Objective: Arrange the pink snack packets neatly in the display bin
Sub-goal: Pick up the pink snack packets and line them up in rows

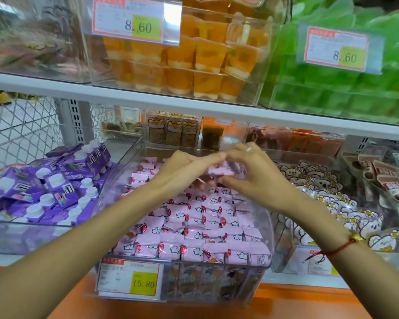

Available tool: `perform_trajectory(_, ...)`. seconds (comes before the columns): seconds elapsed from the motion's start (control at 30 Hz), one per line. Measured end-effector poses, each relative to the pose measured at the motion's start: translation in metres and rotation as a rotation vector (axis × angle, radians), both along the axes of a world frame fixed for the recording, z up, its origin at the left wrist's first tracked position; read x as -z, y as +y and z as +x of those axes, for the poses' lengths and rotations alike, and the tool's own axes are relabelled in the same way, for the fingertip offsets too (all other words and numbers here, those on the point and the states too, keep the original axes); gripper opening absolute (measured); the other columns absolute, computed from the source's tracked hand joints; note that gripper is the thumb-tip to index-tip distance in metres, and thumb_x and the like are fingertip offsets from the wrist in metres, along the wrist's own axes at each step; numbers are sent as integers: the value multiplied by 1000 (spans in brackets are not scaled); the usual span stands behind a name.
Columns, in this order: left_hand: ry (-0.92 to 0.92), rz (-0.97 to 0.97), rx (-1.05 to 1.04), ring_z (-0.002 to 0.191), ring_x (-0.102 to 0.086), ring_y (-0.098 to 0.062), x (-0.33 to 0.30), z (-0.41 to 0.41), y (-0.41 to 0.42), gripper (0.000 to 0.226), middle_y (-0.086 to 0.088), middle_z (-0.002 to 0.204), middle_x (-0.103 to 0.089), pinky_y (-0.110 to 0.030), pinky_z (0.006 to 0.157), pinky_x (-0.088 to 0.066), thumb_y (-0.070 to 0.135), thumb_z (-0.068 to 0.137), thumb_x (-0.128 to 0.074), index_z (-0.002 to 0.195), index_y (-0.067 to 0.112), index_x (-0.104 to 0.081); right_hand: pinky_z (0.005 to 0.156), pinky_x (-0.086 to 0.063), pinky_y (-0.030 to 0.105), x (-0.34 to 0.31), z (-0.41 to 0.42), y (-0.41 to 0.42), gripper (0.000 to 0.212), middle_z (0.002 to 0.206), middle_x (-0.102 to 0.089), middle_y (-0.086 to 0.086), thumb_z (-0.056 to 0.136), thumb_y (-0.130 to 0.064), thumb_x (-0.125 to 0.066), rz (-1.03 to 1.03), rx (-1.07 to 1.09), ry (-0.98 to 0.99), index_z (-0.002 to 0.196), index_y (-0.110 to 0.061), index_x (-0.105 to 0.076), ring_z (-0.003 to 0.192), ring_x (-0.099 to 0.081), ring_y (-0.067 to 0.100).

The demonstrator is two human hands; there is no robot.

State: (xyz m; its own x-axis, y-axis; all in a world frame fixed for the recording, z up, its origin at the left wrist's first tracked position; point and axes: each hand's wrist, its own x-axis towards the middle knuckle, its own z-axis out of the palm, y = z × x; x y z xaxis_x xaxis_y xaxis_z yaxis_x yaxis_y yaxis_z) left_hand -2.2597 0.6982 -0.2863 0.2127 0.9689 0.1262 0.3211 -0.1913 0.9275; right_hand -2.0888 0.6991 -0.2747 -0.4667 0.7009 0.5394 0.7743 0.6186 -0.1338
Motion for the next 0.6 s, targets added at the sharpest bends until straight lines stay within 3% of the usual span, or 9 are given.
perform_trajectory(0.1, -45, 102, -76, 65, -69, -8, 8, -3, 5, 52, 5, 75, -74, -30, 71, -52, 69, 80, -43, 90, 26, -71, 85, -48, 37, -1, 9, 6, 34, 105, -66, 3, 82, -22, -71, -58, 72, 213, 115, -14, -65, 95, -57, 18)
perform_trajectory(0.2, 418, 327, -101, 93, -65, -7, 26, -9, 12, 26, 12, 109, -70, -31, 85, -50, 48, 94, -47, 103, 33, -66, 87, -51, 32, -1, 18, 11, 30, 105, -70, -1, 85, -25, -69, -261, 53, 527, 112, -12, -65, 94, -66, 14)
perform_trajectory(0.3, 807, 470, 45, 115, -53, -14, 42, -12, 18, 33, 10, 133, -56, -31, 89, -43, 36, 99, -42, 129, 31, -56, 76, -49, 14, 1, 19, 20, 8, 91, -70, -8, 87, -21, -66, -324, 28, 662, 92, -23, -61, 83, -67, -1)
perform_trajectory(0.4, 834, 493, 68, 117, -51, -18, 47, -13, 21, 37, 9, 135, -55, -31, 89, -41, 37, 100, -36, 134, 30, -52, 57, -44, 2, 4, 11, 27, 23, 88, -65, -10, 89, -12, -62, -350, 3, 659, 92, -28, -46, 69, -64, -11)
perform_trajectory(0.5, 842, 507, 54, 114, -52, -19, 49, -13, 22, 37, 8, 132, -57, -31, 86, -41, 38, 100, -36, 133, 30, -52, 60, -47, 6, 8, 6, 33, 34, 92, -62, 3, 91, -7, -59, -360, 10, 537, 102, -29, -36, 75, -65, -3)
perform_trajectory(0.6, 831, 483, 51, 119, -51, -19, 50, -14, 23, 38, 8, 134, -56, -30, 90, -40, 40, 100, -36, 133, 32, -52, 72, -52, 19, 9, 5, 37, 43, 93, -64, 7, 90, -12, -60, -327, 73, 303, 125, -15, -34, 82, -66, 14)
